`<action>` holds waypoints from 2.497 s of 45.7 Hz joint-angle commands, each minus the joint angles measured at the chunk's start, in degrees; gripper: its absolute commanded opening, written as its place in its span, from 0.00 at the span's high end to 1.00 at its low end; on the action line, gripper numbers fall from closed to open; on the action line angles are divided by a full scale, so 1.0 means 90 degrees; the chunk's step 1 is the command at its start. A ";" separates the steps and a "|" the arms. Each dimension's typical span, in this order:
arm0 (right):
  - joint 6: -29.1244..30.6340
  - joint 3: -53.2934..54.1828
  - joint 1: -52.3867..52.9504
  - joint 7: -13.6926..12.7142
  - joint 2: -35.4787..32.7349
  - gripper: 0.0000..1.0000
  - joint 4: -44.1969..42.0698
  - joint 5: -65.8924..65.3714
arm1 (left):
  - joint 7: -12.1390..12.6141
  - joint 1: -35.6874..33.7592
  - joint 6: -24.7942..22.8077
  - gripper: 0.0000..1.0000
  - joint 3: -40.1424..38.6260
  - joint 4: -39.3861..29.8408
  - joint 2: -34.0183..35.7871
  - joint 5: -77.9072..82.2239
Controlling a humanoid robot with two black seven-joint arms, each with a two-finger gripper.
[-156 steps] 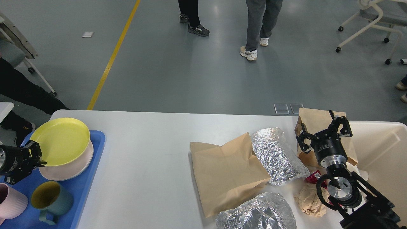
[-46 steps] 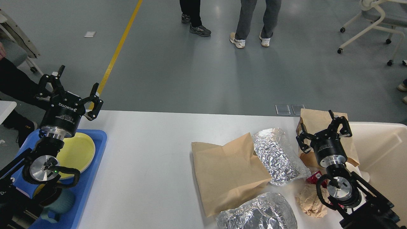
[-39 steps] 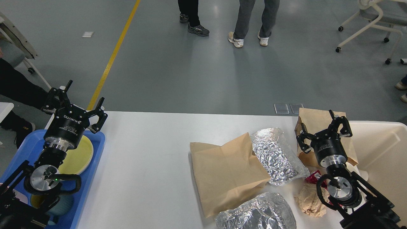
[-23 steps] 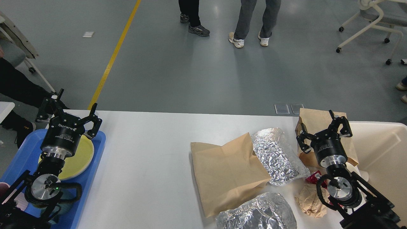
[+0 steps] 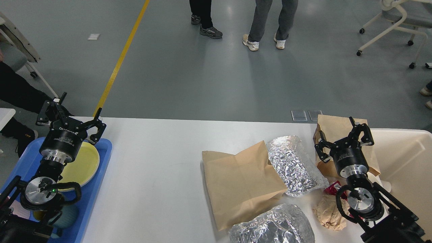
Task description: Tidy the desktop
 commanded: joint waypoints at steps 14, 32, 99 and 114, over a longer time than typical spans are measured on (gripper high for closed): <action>0.0002 0.0000 0.0002 0.0002 0.0000 0.00 0.0000 0.0000 | 0.0009 -0.0408 -0.0023 0.04 -0.0004 0.0701 -0.0424 -0.0103; 0.0002 0.0000 -0.0007 -0.0008 0.0010 0.00 0.0000 0.0000 | -0.0166 -0.0585 -0.0121 0.04 0.0093 0.1560 -0.0922 0.0034; 0.0002 0.0000 0.0002 0.0002 0.0000 0.00 0.0000 0.0000 | -0.0802 -0.0623 -0.1234 0.04 0.0103 0.2097 -0.0971 -0.0054; 0.0002 -0.0029 -0.0007 0.0011 0.0000 0.00 0.0010 0.0000 | -0.0802 -0.0614 -0.1234 0.04 0.0103 0.2097 -0.0971 -0.0054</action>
